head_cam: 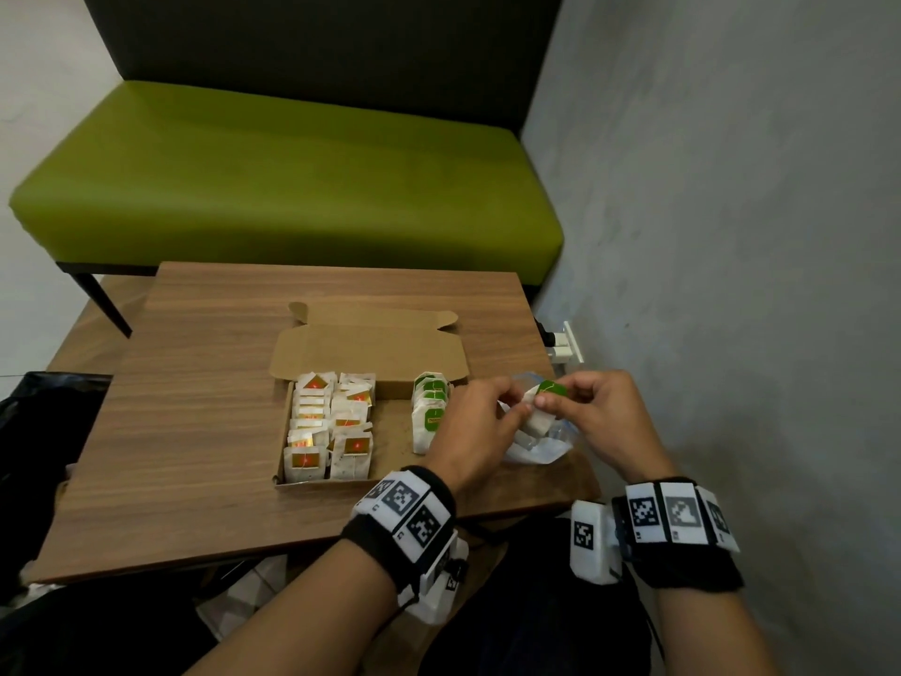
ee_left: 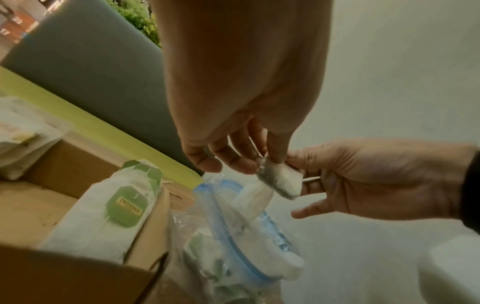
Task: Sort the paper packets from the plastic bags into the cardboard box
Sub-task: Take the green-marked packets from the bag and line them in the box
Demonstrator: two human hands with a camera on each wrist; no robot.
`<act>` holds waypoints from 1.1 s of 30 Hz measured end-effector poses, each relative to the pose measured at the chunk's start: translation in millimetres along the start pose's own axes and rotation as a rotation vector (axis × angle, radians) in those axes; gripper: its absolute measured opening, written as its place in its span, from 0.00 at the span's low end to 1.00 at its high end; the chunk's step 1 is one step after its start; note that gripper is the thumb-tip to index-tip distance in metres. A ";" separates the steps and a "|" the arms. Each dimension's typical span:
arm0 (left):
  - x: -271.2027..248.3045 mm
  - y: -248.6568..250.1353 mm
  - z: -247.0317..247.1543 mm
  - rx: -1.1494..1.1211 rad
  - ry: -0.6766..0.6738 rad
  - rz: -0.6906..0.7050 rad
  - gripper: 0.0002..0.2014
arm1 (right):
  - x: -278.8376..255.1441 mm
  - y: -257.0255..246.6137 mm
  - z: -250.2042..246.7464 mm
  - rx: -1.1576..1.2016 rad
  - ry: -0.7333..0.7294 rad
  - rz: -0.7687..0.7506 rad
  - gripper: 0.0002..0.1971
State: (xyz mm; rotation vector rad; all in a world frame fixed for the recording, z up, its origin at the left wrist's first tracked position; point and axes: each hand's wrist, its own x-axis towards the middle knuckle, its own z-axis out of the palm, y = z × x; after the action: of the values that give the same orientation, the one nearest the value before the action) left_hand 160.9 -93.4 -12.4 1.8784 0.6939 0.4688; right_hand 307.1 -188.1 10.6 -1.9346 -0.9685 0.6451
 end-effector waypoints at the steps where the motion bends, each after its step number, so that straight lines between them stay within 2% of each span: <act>1: 2.4 -0.8 0.9 -0.025 0.003 -0.014 0.03 | 0.4 1.9 0.5 0.016 0.006 0.015 0.04; 8: 7.2 -6.6 7.2 -0.268 0.047 -0.093 0.07 | 1.7 8.0 3.0 0.116 0.144 0.015 0.18; 12: 6.5 -8.5 6.8 -0.354 0.067 -0.132 0.04 | -2.7 6.9 8.0 0.093 0.203 -0.099 0.10; 15: 5.8 -11.5 7.4 -0.384 0.082 -0.141 0.05 | -2.9 6.5 10.7 0.123 0.213 -0.125 0.06; 21: 2.7 -6.2 1.9 -0.449 0.070 -0.131 0.06 | 1.6 3.5 14.3 0.087 0.158 -0.056 0.04; 24: -2.8 -5.0 -3.6 -0.448 0.043 -0.118 0.08 | 0.1 -3.9 13.4 0.158 0.114 -0.014 0.05; 28: -9.4 -5.7 -16.5 -0.326 0.046 -0.063 0.04 | -3.7 -16.5 19.2 0.253 0.005 -0.015 0.08; 33: -26.4 -17.1 -41.3 -0.178 0.081 -0.008 0.06 | -1.2 -30.8 37.8 0.138 -0.118 -0.055 0.08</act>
State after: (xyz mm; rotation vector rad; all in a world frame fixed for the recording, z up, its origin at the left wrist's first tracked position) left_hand 111.7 -76.8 -12.2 1.6970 0.6901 0.5854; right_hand 267.0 -161.4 18.3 -1.7588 -1.0198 0.7809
